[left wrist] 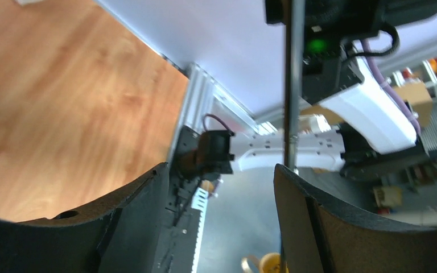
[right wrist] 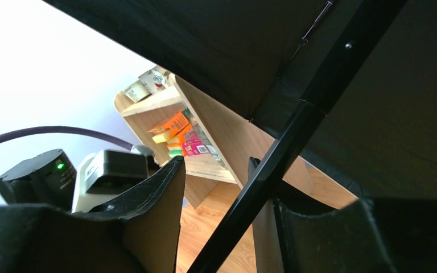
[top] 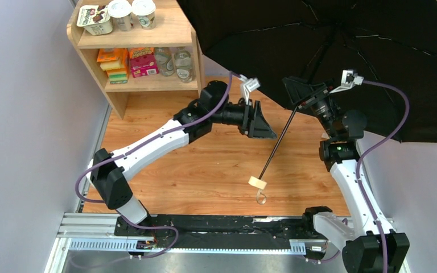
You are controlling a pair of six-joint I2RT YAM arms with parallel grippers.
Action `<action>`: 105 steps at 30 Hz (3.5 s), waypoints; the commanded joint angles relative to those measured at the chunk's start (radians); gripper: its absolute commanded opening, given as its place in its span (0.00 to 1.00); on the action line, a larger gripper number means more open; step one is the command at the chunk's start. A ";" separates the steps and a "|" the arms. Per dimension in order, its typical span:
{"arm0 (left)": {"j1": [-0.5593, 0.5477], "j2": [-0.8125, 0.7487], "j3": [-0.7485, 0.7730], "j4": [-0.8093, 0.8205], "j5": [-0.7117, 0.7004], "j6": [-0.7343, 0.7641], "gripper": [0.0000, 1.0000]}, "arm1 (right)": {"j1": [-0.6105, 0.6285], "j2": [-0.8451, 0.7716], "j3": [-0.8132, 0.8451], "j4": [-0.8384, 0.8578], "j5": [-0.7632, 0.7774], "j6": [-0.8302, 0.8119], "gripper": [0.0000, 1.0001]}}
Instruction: Put away the umbrella
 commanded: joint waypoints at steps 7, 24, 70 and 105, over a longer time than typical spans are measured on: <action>-0.069 0.020 -0.090 0.516 0.184 -0.258 0.75 | 0.006 -0.041 -0.039 0.106 0.014 -0.115 0.00; -0.171 0.041 0.116 -0.167 -0.326 0.228 0.00 | 0.007 -0.165 0.041 -0.271 0.170 -0.078 0.00; -0.307 -0.033 -0.036 -0.119 -0.913 0.307 0.00 | -0.090 0.264 0.501 -0.773 0.723 0.236 0.70; -0.223 0.002 -0.101 -0.109 -0.462 0.254 0.01 | -0.114 0.221 0.579 -0.592 0.462 0.091 0.00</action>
